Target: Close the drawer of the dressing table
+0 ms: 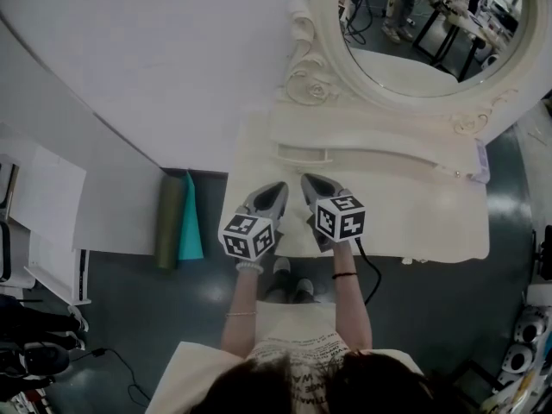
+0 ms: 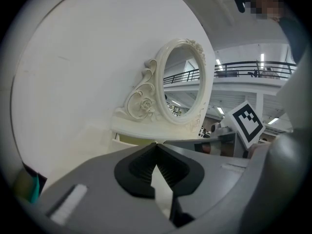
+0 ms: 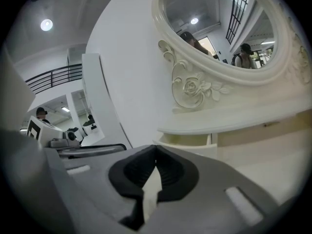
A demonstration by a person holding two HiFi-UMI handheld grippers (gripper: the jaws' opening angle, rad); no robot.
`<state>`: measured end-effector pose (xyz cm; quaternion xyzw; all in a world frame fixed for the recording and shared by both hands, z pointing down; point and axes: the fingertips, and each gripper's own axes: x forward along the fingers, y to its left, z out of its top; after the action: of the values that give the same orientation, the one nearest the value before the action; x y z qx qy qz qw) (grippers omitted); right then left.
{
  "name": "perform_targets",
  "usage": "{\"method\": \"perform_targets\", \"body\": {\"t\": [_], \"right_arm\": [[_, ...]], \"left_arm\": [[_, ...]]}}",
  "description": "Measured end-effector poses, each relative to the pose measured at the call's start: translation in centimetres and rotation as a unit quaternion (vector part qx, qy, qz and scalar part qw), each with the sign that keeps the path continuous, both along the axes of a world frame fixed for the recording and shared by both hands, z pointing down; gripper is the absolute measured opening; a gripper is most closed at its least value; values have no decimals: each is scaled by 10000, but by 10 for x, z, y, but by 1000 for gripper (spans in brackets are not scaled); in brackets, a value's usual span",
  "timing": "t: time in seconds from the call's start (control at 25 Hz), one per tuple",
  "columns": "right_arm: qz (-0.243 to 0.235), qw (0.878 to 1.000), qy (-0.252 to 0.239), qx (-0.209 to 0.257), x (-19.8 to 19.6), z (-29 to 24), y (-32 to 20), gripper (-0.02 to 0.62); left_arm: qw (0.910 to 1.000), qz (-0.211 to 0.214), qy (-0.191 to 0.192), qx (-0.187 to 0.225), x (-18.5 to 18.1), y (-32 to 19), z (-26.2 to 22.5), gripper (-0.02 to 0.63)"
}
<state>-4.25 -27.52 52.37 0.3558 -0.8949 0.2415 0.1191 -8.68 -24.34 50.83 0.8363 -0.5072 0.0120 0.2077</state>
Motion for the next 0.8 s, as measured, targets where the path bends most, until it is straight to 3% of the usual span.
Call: {"method": "perform_targets", "body": {"t": [0.36, 0.8], "right_arm": [[293, 9983, 392, -305, 2, 30, -13, 3], [496, 9951, 504, -685, -3, 54, -22, 77]], "left_arm": [[9996, 130, 32, -235, -1, -11, 21, 2], [9988, 262, 44, -414, -3, -18, 35, 2]]}}
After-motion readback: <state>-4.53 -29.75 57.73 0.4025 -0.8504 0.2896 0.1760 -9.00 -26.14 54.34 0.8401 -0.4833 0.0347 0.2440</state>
